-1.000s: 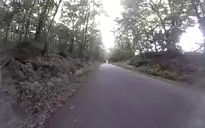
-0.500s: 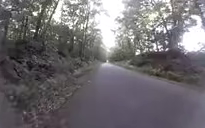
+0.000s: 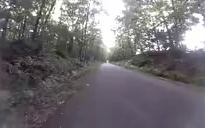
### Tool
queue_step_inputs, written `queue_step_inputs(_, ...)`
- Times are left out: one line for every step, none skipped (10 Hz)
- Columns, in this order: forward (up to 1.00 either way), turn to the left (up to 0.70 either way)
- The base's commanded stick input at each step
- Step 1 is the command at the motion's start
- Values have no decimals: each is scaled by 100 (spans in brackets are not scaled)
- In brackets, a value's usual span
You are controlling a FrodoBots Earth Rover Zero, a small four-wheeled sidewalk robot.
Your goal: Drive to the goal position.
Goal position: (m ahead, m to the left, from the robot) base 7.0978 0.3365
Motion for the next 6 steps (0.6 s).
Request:
queue_step_inputs(70,-1)
queue_step_inputs(70,-1)
queue_step_inputs(70,-1)
queue_step_inputs(70,-1)
queue_step_inputs(70,-1)
queue_step_inputs(70,-1)
